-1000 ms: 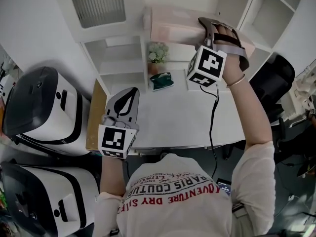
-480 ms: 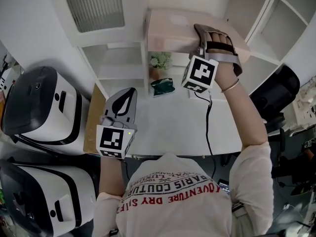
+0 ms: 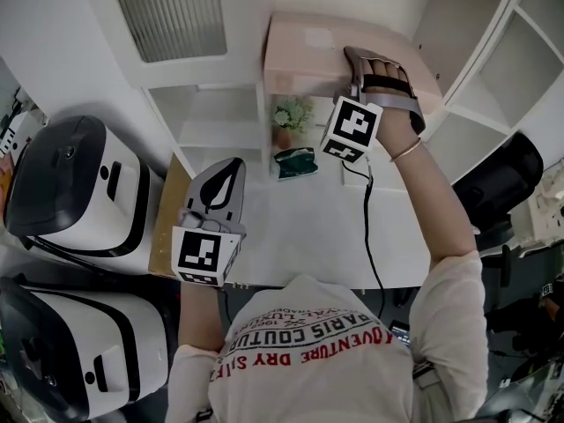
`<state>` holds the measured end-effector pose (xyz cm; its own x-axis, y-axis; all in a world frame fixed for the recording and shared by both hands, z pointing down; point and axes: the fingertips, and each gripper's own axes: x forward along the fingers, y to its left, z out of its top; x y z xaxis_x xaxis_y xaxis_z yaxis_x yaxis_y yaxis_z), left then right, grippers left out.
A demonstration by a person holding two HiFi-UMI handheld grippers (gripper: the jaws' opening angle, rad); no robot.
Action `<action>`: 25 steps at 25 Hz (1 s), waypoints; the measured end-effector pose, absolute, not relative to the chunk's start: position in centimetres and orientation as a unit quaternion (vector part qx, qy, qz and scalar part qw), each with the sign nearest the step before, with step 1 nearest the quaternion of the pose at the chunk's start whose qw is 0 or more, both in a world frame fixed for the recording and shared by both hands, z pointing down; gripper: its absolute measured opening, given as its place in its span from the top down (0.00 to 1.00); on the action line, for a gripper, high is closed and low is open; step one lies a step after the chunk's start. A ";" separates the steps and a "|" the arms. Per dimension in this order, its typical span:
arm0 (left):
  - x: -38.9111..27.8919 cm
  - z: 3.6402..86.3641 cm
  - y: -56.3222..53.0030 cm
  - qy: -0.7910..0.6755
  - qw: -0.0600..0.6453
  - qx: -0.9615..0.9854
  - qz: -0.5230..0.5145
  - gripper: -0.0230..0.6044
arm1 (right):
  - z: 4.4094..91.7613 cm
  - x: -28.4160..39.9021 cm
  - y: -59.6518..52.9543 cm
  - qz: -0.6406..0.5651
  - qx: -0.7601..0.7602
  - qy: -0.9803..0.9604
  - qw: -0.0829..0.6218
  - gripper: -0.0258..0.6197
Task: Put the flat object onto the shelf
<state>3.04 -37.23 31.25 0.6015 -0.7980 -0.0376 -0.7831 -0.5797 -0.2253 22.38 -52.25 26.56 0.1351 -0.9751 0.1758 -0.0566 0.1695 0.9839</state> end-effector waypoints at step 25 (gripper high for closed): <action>2.4 30.5 -38.5 0.463 0.124 -0.877 -0.037 0.94 | 27.8 21.3 -55.8 -0.318 0.444 -0.627 0.556 0.23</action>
<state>2.36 -38.47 30.51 0.5685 -0.8212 -0.0499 -0.8027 -0.5403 -0.2525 21.31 -55.78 27.81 0.0117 -0.9098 0.4150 -0.2036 0.4041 0.8918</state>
